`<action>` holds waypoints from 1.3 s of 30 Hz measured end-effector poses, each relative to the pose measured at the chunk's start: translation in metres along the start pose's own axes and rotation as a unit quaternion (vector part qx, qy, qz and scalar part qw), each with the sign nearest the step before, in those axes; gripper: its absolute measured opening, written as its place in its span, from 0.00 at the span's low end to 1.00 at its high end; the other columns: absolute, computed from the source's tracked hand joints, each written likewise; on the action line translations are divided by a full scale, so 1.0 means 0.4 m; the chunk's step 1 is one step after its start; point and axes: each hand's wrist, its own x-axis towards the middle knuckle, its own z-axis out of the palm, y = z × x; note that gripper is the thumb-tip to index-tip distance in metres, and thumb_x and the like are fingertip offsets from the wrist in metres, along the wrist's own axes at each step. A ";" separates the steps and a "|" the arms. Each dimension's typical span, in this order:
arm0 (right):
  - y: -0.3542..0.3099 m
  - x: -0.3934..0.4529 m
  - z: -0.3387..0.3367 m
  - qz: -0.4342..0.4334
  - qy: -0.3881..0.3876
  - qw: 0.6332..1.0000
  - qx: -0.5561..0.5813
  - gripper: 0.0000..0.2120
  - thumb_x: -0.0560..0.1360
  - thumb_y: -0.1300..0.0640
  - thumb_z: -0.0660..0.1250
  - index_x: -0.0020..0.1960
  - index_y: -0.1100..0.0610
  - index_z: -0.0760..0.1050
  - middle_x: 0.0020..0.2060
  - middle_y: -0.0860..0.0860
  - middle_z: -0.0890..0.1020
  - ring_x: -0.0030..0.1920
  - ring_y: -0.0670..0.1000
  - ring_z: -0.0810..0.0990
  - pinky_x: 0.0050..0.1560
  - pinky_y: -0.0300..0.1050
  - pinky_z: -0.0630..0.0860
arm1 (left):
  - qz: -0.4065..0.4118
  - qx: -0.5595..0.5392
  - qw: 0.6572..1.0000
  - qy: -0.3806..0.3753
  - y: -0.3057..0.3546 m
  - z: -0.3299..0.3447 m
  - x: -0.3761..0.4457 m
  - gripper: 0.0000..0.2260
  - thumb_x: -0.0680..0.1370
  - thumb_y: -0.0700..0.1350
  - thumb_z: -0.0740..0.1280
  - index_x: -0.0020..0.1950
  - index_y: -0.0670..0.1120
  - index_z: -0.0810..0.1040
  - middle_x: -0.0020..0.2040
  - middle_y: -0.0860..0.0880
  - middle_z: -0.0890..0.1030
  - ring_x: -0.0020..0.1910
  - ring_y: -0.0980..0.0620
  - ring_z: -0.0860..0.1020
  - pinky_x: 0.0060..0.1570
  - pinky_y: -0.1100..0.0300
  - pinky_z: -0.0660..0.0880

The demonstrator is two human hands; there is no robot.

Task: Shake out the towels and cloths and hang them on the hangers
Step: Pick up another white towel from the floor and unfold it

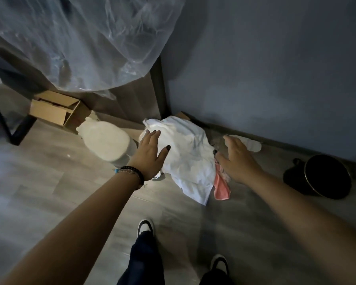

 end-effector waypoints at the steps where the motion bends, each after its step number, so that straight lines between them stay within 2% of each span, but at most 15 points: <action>1: -0.020 0.033 0.023 0.014 0.002 1.000 0.010 0.29 0.80 0.49 0.58 0.77 0.58 0.54 0.75 0.56 0.60 0.74 0.55 0.60 0.71 0.48 0.60 | -0.008 -0.003 1.000 0.002 -0.041 -0.021 0.033 0.27 0.82 0.53 0.56 0.78 0.42 0.55 0.79 0.46 0.55 0.78 0.49 0.47 0.75 0.55 0.50; 4: -0.086 0.133 0.110 0.043 0.013 0.998 0.042 0.28 0.80 0.48 0.59 0.75 0.57 0.57 0.73 0.56 0.63 0.72 0.55 0.63 0.65 0.45 0.63 | -0.025 -0.006 1.000 0.015 -0.166 -0.074 0.120 0.26 0.82 0.50 0.57 0.77 0.41 0.56 0.78 0.44 0.57 0.78 0.49 0.51 0.72 0.60 0.50; 8: -0.170 0.237 0.246 0.065 -0.017 0.996 0.060 0.28 0.80 0.49 0.60 0.75 0.59 0.58 0.73 0.57 0.63 0.73 0.56 0.63 0.69 0.49 0.62 | -0.055 -0.001 0.998 -0.015 -0.314 -0.093 0.191 0.26 0.82 0.50 0.57 0.77 0.43 0.56 0.77 0.45 0.59 0.77 0.48 0.54 0.72 0.59 0.52; 12: -0.211 0.341 0.345 0.072 -0.065 0.994 0.059 0.27 0.80 0.49 0.60 0.75 0.60 0.58 0.73 0.57 0.62 0.73 0.57 0.62 0.70 0.50 0.61 | -0.082 0.005 0.995 -0.063 -0.424 -0.069 0.255 0.26 0.82 0.52 0.56 0.78 0.43 0.55 0.78 0.44 0.57 0.78 0.48 0.51 0.73 0.57 0.51; 21: -0.175 0.627 0.583 0.099 -0.066 0.988 0.102 0.25 0.80 0.48 0.59 0.73 0.59 0.62 0.71 0.56 0.66 0.70 0.56 0.66 0.68 0.48 0.64 | -0.108 -0.054 0.989 -0.091 -0.614 0.166 0.462 0.28 0.81 0.52 0.58 0.77 0.45 0.55 0.76 0.45 0.60 0.74 0.47 0.61 0.71 0.55 0.60; 23: -0.151 0.699 0.655 0.140 -0.050 0.974 0.168 0.22 0.81 0.47 0.57 0.70 0.58 0.67 0.69 0.56 0.69 0.68 0.56 0.69 0.65 0.46 0.65 | -0.103 -0.084 0.987 -0.093 -0.675 0.249 0.517 0.28 0.81 0.52 0.60 0.78 0.46 0.54 0.76 0.46 0.61 0.73 0.48 0.63 0.69 0.58 0.63; 25: -0.127 0.771 0.736 0.164 -0.012 0.958 0.235 0.18 0.81 0.46 0.56 0.63 0.57 0.72 0.63 0.56 0.75 0.63 0.55 0.73 0.60 0.45 0.67 | -0.107 -0.125 0.984 -0.066 -0.747 0.333 0.582 0.26 0.81 0.49 0.61 0.77 0.48 0.57 0.74 0.50 0.64 0.70 0.53 0.66 0.58 0.70 0.69; 26: -0.117 0.802 0.777 0.165 0.006 0.953 0.255 0.18 0.80 0.46 0.56 0.61 0.57 0.72 0.61 0.56 0.76 0.62 0.55 0.73 0.59 0.45 0.68 | -0.125 -0.154 0.979 -0.047 -0.785 0.374 0.615 0.25 0.81 0.48 0.62 0.76 0.49 0.58 0.74 0.51 0.65 0.69 0.54 0.67 0.52 0.76 0.69; 27: -0.109 0.830 0.818 0.160 0.023 0.950 0.266 0.17 0.80 0.47 0.57 0.62 0.56 0.72 0.62 0.55 0.76 0.62 0.54 0.74 0.61 0.46 0.68 | -0.148 -0.177 0.973 -0.028 -0.830 0.420 0.650 0.25 0.81 0.46 0.62 0.76 0.48 0.59 0.73 0.51 0.66 0.69 0.54 0.67 0.51 0.77 0.67; 30: -0.083 0.901 0.937 0.113 0.042 0.961 0.250 0.19 0.80 0.50 0.61 0.68 0.56 0.69 0.67 0.53 0.72 0.67 0.52 0.71 0.67 0.45 0.66 | -0.225 -0.231 0.947 -0.003 -0.962 0.554 0.751 0.24 0.79 0.44 0.64 0.73 0.42 0.62 0.69 0.47 0.70 0.68 0.49 0.69 0.58 0.63 0.65; 32: -0.057 0.935 1.009 0.076 0.035 0.976 0.200 0.22 0.79 0.53 0.63 0.70 0.57 0.66 0.69 0.53 0.69 0.69 0.53 0.69 0.68 0.45 0.66 | -0.284 -0.232 0.930 -0.022 -1.043 0.649 0.810 0.20 0.78 0.42 0.65 0.68 0.38 0.68 0.64 0.43 0.75 0.64 0.45 0.73 0.53 0.60 0.67; 34: -0.023 0.954 1.071 0.047 0.027 0.989 0.139 0.23 0.77 0.55 0.64 0.71 0.57 0.65 0.69 0.54 0.67 0.69 0.54 0.68 0.68 0.47 0.66 | -0.350 -0.279 0.892 -0.058 -1.105 0.740 0.850 0.17 0.77 0.40 0.65 0.63 0.33 0.72 0.58 0.37 0.78 0.53 0.41 0.76 0.46 0.57 0.67; 36: 0.005 0.970 1.115 0.014 0.006 0.998 0.057 0.25 0.76 0.55 0.64 0.71 0.58 0.64 0.69 0.57 0.66 0.69 0.57 0.67 0.68 0.50 0.65 | -0.413 -0.321 0.850 -0.057 -1.169 0.829 0.886 0.24 0.71 0.44 0.67 0.62 0.32 0.73 0.53 0.36 0.79 0.46 0.42 0.78 0.43 0.53 0.73; 38: 0.017 0.989 1.133 -0.015 -0.016 1.000 -0.004 0.26 0.77 0.54 0.64 0.72 0.58 0.62 0.71 0.57 0.63 0.72 0.57 0.63 0.68 0.52 0.65 | -0.461 -0.307 0.832 -0.036 -1.231 0.915 0.917 0.32 0.65 0.49 0.69 0.65 0.35 0.72 0.60 0.38 0.78 0.53 0.40 0.79 0.53 0.50 0.77; 39: 0.019 0.996 1.133 -0.023 -0.021 0.999 -0.014 0.26 0.77 0.53 0.63 0.73 0.56 0.62 0.73 0.56 0.61 0.73 0.56 0.61 0.68 0.52 0.65 | -0.483 -0.294 0.824 -0.029 -1.244 0.952 0.928 0.32 0.68 0.49 0.70 0.68 0.36 0.70 0.65 0.39 0.76 0.59 0.40 0.77 0.58 0.50 0.75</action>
